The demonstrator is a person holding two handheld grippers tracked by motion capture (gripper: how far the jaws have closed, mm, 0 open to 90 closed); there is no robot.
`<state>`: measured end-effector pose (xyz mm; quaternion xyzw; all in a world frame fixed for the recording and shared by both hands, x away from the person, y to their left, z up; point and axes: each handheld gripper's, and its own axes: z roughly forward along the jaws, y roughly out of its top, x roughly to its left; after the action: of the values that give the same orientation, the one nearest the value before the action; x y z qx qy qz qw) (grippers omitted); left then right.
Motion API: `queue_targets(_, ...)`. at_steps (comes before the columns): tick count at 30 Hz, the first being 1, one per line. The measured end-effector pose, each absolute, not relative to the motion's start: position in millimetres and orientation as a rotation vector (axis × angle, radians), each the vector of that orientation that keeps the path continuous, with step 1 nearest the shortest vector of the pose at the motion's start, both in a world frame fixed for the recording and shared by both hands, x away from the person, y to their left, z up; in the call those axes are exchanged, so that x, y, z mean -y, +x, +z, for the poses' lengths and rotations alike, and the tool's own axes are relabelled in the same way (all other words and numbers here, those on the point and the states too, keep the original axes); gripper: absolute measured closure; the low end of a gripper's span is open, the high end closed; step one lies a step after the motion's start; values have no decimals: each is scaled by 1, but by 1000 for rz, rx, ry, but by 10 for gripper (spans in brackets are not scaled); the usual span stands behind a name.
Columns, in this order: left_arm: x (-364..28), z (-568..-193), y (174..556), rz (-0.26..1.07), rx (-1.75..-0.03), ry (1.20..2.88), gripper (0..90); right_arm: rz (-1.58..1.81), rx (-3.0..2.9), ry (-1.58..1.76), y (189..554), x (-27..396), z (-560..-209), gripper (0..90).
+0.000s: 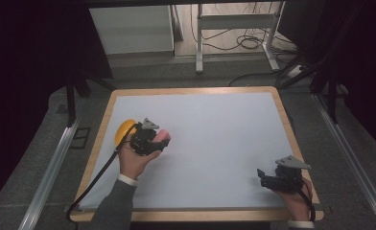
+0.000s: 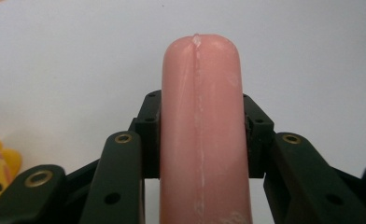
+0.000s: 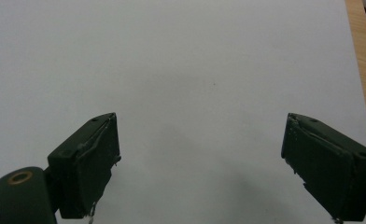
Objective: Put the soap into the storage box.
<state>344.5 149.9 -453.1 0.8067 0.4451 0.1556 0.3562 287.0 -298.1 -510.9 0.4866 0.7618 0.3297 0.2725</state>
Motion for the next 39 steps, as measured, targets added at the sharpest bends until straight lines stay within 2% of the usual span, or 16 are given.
queue_targets(39, -203, -449, 343, 435, -1259, 1983, 600, 872, -2054, 1319, 288, 300, -513, 112)
